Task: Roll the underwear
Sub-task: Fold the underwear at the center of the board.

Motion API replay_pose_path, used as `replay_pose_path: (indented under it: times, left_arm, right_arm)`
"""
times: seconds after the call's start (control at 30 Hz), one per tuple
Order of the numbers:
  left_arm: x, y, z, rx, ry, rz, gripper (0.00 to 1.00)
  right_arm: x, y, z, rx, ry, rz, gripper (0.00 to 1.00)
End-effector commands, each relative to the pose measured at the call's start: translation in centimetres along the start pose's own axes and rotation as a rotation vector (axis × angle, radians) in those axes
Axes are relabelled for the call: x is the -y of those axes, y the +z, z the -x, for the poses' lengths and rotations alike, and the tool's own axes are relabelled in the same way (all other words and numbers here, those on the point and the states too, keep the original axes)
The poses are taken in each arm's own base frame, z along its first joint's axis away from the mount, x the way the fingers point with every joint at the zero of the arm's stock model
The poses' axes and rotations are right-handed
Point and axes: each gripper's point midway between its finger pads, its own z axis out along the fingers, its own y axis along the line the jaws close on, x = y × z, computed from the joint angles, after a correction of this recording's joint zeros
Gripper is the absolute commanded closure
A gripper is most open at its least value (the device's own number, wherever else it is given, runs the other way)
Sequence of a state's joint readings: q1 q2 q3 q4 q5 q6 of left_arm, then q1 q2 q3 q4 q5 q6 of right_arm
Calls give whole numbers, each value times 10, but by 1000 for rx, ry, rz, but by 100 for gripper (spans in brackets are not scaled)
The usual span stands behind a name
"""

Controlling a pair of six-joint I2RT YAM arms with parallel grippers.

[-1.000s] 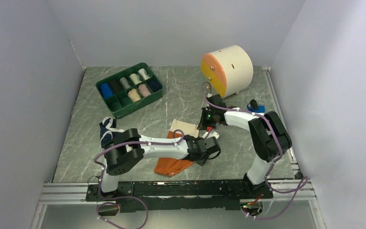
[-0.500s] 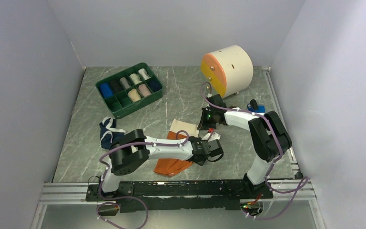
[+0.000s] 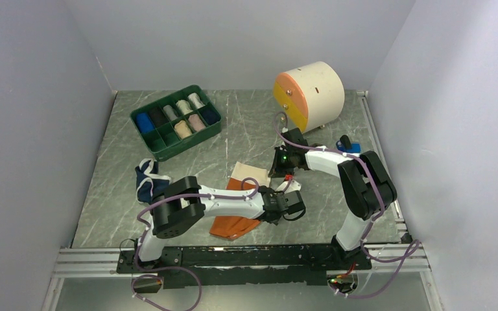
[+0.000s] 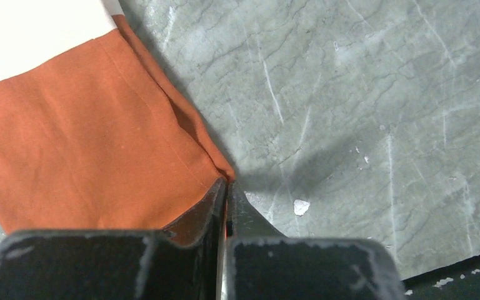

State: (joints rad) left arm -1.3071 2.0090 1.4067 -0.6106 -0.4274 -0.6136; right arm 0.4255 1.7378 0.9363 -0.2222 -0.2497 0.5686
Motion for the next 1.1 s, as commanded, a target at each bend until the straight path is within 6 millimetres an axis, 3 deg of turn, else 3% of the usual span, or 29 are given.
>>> replay_pose_path:
  times: [0.0, 0.3, 0.8, 1.07]
  left_arm:
    - [1, -5, 15, 50, -14, 14, 95]
    - [16, -33, 41, 141, -127, -196, 95]
    - [-18, -54, 54, 215, -323, -354, 95]
    - [-42, -52, 38, 210, -404, -390, 95]
  right_arm:
    - [-15, -7, 16, 21, -3, 38, 96]
    - [-28, -21, 26, 35, -8, 57, 97]
    - [-50, -33, 42, 53, -4, 83, 98]
    - [-58, -32, 47, 63, -9, 63, 98]
